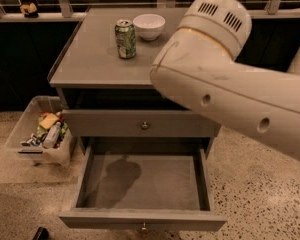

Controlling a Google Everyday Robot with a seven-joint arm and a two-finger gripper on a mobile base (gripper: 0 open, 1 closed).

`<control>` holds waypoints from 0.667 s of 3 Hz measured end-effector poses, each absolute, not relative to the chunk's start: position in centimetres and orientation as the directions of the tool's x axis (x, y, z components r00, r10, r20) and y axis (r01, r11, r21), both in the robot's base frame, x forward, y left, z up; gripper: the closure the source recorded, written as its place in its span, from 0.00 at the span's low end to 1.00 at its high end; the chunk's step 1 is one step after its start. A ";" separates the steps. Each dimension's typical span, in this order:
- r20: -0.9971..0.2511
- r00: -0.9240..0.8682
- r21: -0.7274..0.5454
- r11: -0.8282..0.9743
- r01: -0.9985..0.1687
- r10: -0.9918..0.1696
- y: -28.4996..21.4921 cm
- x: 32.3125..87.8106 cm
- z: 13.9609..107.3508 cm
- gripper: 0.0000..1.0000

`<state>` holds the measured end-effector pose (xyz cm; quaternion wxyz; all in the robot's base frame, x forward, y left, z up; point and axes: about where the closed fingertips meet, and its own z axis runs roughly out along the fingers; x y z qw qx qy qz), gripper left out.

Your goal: Pick pepsi can from middle drawer and place on counter

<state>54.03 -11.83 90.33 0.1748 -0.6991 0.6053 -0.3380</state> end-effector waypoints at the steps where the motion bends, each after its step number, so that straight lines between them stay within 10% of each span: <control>1: 0.240 0.037 -0.657 -0.190 -0.729 -0.970 -14.0 58.3 92.2 1.00; 2: 0.184 0.039 -0.614 -0.146 -0.776 -0.982 -16.6 63.2 92.1 1.00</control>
Offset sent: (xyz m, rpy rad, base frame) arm 0.1733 -0.1012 0.0822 0.1167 0.0934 0.0590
